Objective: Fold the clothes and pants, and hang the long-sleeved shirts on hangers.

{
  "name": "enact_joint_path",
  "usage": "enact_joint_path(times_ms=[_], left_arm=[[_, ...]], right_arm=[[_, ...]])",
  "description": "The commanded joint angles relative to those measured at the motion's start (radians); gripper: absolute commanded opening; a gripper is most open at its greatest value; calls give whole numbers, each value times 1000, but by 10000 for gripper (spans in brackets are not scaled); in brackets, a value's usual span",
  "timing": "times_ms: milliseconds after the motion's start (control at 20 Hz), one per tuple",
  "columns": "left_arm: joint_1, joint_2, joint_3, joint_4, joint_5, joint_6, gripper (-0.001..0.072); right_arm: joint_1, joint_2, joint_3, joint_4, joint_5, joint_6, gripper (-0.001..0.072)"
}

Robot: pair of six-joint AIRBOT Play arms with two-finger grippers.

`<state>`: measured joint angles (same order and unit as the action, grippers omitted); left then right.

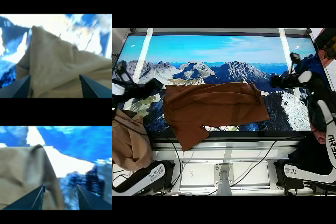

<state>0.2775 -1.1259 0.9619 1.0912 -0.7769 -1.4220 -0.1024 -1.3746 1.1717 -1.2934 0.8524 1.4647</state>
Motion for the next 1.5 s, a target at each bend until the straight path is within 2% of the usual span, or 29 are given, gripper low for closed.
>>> enact_joint_path(times_ms=[0,100,200,250,350,600,850,1000,1150,1450], left_arm=[[59,135,30,10,-38,20,698],[126,213,26,99,-114,18,697],[215,248,-1,192,-244,-54,690],[265,248,-27,180,-309,-55,690],[320,229,-89,130,-411,26,690],[313,84,-225,-29,-545,248,691],[311,-98,-235,-139,-508,408,694],[308,-159,-234,-135,-460,452,693],[308,-180,-234,-135,-411,524,643],[304,-183,-234,-135,-363,600,642]], right_arm=[[-145,33,40,-47,116,-48,442],[-238,49,40,-47,168,-109,442],[-317,50,40,-45,214,-144,442],[-349,49,37,-42,213,-143,442],[-384,49,37,-19,200,-144,442],[-387,49,37,19,183,-151,442],[-387,49,37,18,179,-151,441],[-387,49,37,18,177,-151,441],[-387,49,37,23,183,-150,441],[-387,49,37,86,185,-150,441]])
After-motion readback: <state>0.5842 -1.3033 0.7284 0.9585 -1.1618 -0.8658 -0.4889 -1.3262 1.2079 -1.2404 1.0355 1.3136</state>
